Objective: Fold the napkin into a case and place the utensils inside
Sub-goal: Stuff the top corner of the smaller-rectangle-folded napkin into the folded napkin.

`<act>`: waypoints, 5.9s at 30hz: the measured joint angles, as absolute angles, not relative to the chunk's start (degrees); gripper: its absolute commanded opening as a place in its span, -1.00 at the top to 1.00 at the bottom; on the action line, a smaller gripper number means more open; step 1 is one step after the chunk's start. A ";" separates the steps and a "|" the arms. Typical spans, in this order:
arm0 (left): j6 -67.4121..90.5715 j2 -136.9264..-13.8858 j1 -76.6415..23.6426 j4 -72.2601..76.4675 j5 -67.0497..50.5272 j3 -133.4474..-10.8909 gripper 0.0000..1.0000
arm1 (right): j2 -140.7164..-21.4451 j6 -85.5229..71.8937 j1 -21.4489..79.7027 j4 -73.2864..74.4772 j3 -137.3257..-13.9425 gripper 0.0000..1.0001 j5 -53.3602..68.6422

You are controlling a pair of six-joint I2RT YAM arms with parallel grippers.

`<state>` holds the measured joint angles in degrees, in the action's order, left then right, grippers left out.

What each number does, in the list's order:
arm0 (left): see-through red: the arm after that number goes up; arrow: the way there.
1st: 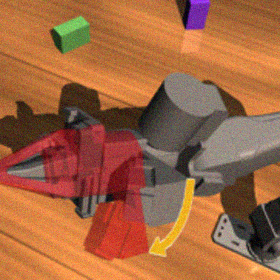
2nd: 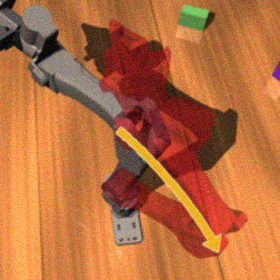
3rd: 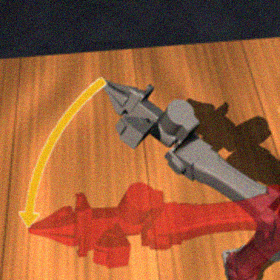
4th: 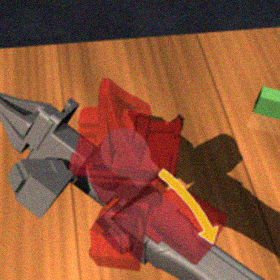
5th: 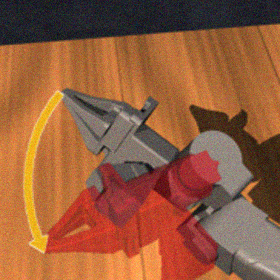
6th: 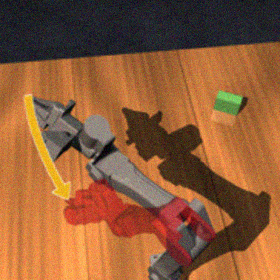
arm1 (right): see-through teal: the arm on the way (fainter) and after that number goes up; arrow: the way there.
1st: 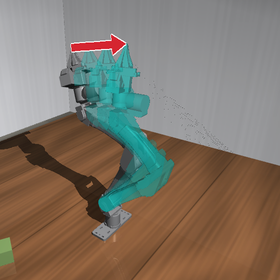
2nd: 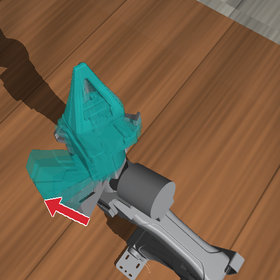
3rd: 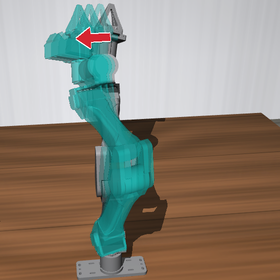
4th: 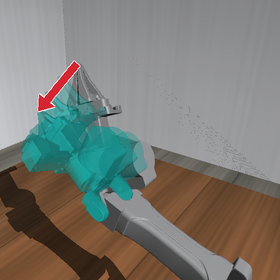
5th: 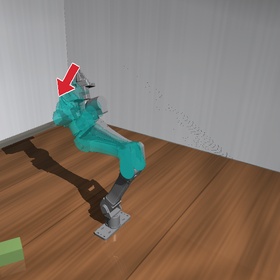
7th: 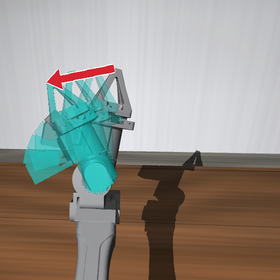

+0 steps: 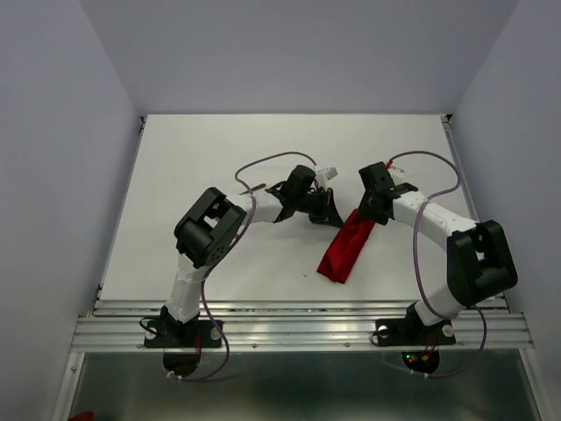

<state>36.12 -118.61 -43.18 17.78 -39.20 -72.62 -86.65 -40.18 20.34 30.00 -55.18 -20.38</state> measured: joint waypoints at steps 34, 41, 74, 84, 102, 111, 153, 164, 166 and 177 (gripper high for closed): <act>36.10 -125.93 -46.52 11.57 -40.03 -84.51 1.00 | -86.35 -38.48 19.53 29.10 -50.76 0.99 -19.42; 36.10 -127.79 -46.61 11.16 -40.10 -84.95 1.00 | -80.51 -40.60 19.53 29.10 -47.05 0.99 -17.54; 36.53 -135.13 -51.31 10.13 -40.34 -93.27 1.00 | -78.00 -42.72 19.53 29.30 -45.98 0.99 -16.29; 36.51 -135.15 -51.33 10.17 -40.42 -93.27 1.00 | -76.90 -43.51 19.51 27.92 -42.22 0.99 -14.50; 33.23 -134.34 -50.89 7.20 -39.99 -93.71 1.00 | -82.04 -51.09 19.42 21.82 -40.58 0.99 -16.78; 28.64 -123.09 -48.58 1.69 -35.22 -85.27 1.00 | -84.51 -53.12 19.42 19.31 -42.19 0.99 -17.17; 28.73 -124.79 -47.97 7.09 -36.47 -80.01 1.00 | -76.51 -54.24 19.40 24.05 -38.92 0.99 -14.17; 26.94 -126.26 -48.51 4.40 -36.34 -83.31 1.00 | -77.08 -55.44 19.40 24.03 -39.35 0.99 -15.38; 26.55 -126.37 -48.58 3.97 -36.21 -83.70 1.00 | -77.23 -55.86 19.40 24.05 -39.53 0.99 -15.68; 25.76 -126.56 -48.86 2.17 -35.31 -84.90 1.00 | -77.21 -56.69 19.40 24.01 -39.68 0.99 -16.12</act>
